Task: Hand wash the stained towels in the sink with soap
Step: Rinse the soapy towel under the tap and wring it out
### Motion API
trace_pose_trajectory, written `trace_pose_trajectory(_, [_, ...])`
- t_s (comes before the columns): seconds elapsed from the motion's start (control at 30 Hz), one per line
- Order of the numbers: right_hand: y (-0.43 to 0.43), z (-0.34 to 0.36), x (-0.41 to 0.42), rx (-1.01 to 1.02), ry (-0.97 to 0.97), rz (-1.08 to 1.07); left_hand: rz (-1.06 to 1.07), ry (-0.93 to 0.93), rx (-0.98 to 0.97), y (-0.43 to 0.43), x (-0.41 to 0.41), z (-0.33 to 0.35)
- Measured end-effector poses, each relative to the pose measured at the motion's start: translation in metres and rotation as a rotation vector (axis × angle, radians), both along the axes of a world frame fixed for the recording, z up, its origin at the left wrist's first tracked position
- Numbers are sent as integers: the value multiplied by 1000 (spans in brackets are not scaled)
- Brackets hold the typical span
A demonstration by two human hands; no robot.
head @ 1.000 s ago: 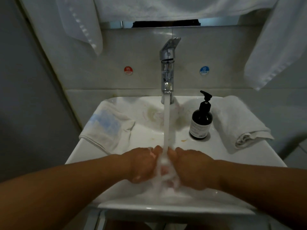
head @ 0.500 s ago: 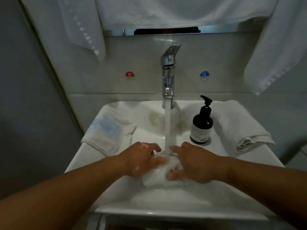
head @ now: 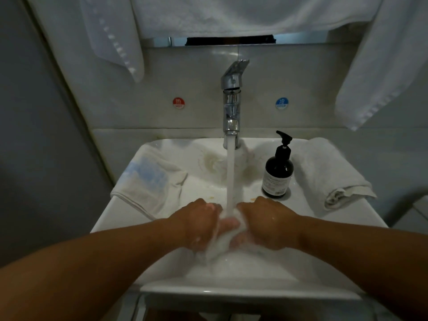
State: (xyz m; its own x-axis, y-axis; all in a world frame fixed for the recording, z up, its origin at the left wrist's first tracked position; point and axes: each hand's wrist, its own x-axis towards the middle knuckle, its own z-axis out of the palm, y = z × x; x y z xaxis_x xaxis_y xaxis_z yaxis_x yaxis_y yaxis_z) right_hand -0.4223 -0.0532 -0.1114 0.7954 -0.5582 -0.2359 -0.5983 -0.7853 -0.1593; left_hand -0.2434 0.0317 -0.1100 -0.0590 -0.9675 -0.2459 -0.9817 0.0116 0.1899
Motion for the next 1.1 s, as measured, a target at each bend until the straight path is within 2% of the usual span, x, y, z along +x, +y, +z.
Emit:
trace_pose_trajectory(0.1, [1,8,0,343,-53,-34,57,125,129,-1,5,11])
trace_pose_trajectory(0.13, [3,10,1,387,-26,-49,75,144,183,-1,8,16])
trace_pose_trajectory(0.17, [4,10,1,339,-1,-39,81,127,181,-2,11,18])
trace_pose_trajectory(0.23, [6,10,-2,106,5,-21,94,99,88,0,16,20])
trace_pose_trajectory(0.27, [10,10,-5,58,-19,-5,97,150,73,4,15,18])
trace_pose_trajectory(0.33, [19,8,-12,78,-11,74,55,195,148,17,9,11])
trace_pose_trajectory(0.4, [23,0,-14,40,79,124,13,102,167,28,0,4])
trace_pose_trajectory(0.47, [20,-5,-8,-25,85,124,-32,80,144,26,-2,0])
trace_pose_trajectory(0.57, [13,-2,4,-89,80,79,97,76,72,21,-6,-3])
trace_pose_trajectory(0.63, [8,-4,5,-91,49,33,130,-82,-68,20,-7,-7])
trace_pose_trajectory(0.7, [5,-8,2,-56,-32,8,34,-134,-90,18,-6,-3])
trace_pose_trajectory(0.77, [3,-8,0,87,-103,-17,-23,-62,9,16,-1,5])
trace_pose_trajectory(0.83, [6,-3,-1,291,-106,-14,106,125,104,16,1,11])
trace_pose_trajectory(0.87, [6,-1,-3,329,-94,6,138,152,98,16,2,14])
trace_pose_trajectory(0.9, [6,1,-4,305,-88,30,133,121,43,15,5,13])
trace_pose_trajectory(0.97, [7,7,-7,114,-57,55,123,75,-75,16,12,12])
trace_pose_trajectory(1.0, [9,8,-8,31,-32,68,109,111,-56,19,14,12])
trace_pose_trajectory(1.07, [18,7,-10,57,7,124,52,209,60,26,14,9])
trace_pose_trajectory(1.1, [22,4,-11,80,31,145,26,148,102,29,11,7])
